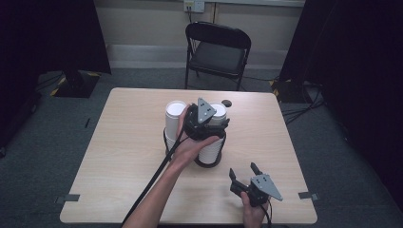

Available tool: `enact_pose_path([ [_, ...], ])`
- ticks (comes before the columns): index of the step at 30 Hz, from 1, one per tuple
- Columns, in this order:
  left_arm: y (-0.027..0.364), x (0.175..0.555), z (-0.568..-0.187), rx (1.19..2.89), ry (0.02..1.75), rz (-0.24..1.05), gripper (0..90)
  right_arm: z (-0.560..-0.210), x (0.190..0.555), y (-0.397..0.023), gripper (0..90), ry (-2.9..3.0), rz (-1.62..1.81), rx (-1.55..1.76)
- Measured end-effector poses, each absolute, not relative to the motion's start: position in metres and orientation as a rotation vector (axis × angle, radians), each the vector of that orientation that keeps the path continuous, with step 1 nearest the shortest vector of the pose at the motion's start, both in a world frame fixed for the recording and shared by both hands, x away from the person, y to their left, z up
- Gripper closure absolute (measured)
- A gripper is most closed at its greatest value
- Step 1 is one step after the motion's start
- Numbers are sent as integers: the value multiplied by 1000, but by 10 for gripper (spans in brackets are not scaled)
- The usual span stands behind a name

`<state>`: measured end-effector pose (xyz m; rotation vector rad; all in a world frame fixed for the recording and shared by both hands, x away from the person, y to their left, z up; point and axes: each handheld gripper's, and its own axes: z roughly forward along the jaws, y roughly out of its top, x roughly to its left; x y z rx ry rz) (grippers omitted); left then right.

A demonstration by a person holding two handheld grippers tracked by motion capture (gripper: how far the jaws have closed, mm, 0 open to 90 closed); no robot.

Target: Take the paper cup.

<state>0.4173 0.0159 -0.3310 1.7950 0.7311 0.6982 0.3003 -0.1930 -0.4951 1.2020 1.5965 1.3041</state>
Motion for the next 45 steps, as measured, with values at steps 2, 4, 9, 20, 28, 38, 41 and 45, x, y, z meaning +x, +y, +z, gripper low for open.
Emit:
enact_pose_path([
  [2,15,418,-331,1791,737,693,175,-495,300,-193,176,1596,1304,1203],
  [4,14,418,-331,1796,745,692,176,-495,300,-193,175,1596,1304,1204],
  [9,13,419,-331,1804,753,691,175,-495,300,-193,176,1592,1306,1205],
  [20,15,421,-330,1787,759,673,222,-495,300,-193,177,1592,1304,1206],
  [28,16,422,-330,1781,746,665,224,-495,301,-194,177,1592,1307,1206],
  [38,19,419,-322,1714,723,673,224,-495,301,-194,177,1601,1308,1206],
  [41,20,418,-321,1711,724,668,224,-495,301,-193,176,1604,1307,1206],
  [45,21,418,-321,1700,726,666,225,-495,301,-194,177,1601,1308,1206],
])
